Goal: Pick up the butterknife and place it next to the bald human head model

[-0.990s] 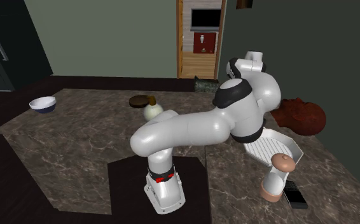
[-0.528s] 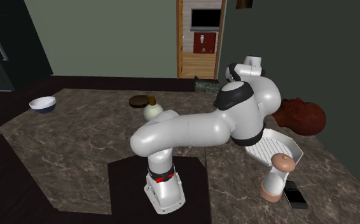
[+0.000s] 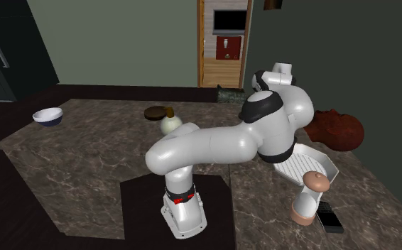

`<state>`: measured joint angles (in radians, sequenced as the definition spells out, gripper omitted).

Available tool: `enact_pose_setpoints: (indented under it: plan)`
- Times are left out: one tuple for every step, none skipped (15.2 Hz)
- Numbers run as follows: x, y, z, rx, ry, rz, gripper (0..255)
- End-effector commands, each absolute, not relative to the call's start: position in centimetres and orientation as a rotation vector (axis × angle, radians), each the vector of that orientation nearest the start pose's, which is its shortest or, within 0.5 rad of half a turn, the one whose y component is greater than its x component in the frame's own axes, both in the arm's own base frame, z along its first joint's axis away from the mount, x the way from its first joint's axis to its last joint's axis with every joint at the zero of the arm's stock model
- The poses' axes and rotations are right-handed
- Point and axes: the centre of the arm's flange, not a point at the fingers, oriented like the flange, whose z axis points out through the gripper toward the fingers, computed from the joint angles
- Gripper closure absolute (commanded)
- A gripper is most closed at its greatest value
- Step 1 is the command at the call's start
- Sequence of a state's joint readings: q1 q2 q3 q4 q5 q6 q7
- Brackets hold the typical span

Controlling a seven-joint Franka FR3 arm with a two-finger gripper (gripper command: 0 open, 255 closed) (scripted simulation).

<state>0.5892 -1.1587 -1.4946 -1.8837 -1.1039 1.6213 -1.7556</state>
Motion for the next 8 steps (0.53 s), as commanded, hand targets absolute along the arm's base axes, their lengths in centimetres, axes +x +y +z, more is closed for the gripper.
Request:
enact_pose_setpoints:
  plan:
    - [13.6, -57.5, 36.9, -2.666, -1.613, -0.072, 0]
    - [13.6, -57.5, 36.9, -2.666, -1.613, -0.072, 0]
    - [13.5, -57.5, 38.2, -2.667, -1.613, -0.072, 0]
    - [13.5, -57.6, 39.6, -2.667, -1.613, -0.072, 0]
    - [13.5, -57.6, 40.9, -2.667, -1.613, -0.072, 0]
    - [13.4, -57.7, 41.9, -2.667, -1.613, -0.072, 0]
    - [13.4, -57.7, 41.9, -2.667, -1.613, -0.072, 0]
    - [13.4, -57.7, 41.9, -2.666, -1.613, -0.072, 0]
